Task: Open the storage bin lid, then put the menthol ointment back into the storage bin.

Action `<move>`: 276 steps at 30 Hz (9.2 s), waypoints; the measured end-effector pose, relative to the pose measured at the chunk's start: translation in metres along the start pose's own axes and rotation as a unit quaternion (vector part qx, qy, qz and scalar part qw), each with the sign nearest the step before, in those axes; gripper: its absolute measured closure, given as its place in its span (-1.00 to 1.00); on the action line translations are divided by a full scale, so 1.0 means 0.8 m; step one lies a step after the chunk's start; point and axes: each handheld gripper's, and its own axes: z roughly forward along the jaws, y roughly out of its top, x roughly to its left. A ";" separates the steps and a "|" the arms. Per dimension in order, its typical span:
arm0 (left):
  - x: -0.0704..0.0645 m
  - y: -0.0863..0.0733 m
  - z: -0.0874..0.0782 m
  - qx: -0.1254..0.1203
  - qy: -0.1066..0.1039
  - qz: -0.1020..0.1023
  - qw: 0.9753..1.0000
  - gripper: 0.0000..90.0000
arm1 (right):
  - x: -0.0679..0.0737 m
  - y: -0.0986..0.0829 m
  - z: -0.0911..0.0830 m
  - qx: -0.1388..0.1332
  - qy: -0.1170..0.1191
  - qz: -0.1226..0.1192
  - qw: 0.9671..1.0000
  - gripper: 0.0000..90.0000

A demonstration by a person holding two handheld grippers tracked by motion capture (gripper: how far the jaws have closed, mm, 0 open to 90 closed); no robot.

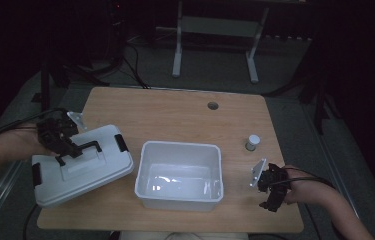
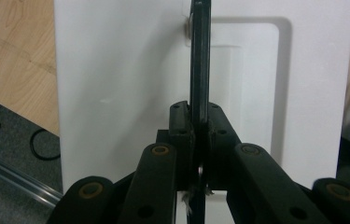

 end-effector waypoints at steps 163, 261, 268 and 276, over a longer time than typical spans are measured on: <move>0.039 -0.027 0.137 0.016 -0.022 -0.101 0.995 -0.61 | -0.238 0.019 0.054 -0.028 -0.040 0.065 0.997 0.10; 0.020 -0.012 0.114 0.010 -0.007 -0.071 0.997 -0.61 | -0.050 0.154 -0.171 -0.052 -0.011 -0.100 0.994 0.11; 0.020 -0.010 0.117 0.008 -0.008 -0.070 0.997 -0.61 | -0.049 0.174 -0.162 -0.061 -0.004 -0.111 0.992 0.11; 0.021 -0.010 0.119 0.009 -0.010 -0.070 0.997 -0.61 | -0.045 0.199 -0.146 -0.063 0.007 -0.131 0.989 0.11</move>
